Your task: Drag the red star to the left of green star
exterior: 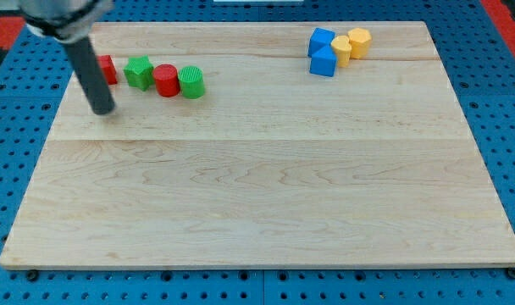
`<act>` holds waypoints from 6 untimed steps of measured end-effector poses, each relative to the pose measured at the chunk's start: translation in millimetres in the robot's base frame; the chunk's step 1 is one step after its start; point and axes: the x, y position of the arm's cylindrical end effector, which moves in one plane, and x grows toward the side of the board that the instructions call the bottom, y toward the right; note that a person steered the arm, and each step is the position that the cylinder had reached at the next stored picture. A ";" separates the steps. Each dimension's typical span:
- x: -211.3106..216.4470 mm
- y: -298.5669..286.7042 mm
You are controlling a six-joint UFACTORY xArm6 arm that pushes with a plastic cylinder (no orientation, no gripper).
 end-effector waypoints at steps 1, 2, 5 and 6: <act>-39.8 -56.8; -49.3 -55.4; -58.3 60.3; -55.8 112.7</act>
